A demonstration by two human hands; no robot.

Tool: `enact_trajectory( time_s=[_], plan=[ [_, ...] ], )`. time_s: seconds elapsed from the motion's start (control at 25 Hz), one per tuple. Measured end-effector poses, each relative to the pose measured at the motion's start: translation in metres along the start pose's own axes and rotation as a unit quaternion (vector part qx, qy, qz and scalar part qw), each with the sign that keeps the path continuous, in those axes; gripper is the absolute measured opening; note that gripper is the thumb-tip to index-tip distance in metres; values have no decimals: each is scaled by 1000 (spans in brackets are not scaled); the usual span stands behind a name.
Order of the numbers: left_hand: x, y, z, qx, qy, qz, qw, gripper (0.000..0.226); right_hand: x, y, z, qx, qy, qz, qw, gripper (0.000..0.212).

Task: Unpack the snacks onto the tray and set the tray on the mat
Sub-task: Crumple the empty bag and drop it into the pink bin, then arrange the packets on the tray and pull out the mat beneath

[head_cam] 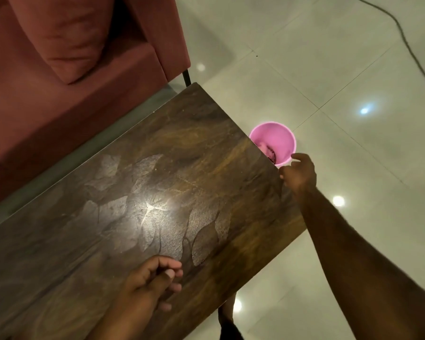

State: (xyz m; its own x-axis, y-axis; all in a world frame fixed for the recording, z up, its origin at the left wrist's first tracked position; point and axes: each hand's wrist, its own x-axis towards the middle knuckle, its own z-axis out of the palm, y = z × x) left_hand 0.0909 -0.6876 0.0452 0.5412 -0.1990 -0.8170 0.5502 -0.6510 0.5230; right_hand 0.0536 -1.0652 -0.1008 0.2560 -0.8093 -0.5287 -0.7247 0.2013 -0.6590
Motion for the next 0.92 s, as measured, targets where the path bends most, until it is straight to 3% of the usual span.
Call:
enact_trajectory(
  time_s=[0.2, 0.24, 0.36, 0.44, 0.72, 0.92],
  plan=[
    [-1, -3, -14, -7, -14, 21, 1000, 34, -63, 4, 0, -26, -71, -103, 992, 17],
    [-4, -6, -19, -12, -10, 23, 1000, 34, -75, 5, 3, -46, -91, -124, 987, 17],
    [-13, -17, -36, -39, 14, 29, 999, 32, -116, 3, 19, -137, -135, -152, 969, 47],
    [-22, -28, -53, -63, 32, 26, 997, 31, -149, 1, 36, -166, -167, -173, 956, 56],
    [-62, -99, -124, -154, 99, 20, 983, 19, -257, -7, 116, -242, -294, -259, 888, 58],
    [-97, -182, -179, -258, 163, -9, 952, 17, -346, -3, 188, -281, -363, -328, 826, 50]
  ],
)
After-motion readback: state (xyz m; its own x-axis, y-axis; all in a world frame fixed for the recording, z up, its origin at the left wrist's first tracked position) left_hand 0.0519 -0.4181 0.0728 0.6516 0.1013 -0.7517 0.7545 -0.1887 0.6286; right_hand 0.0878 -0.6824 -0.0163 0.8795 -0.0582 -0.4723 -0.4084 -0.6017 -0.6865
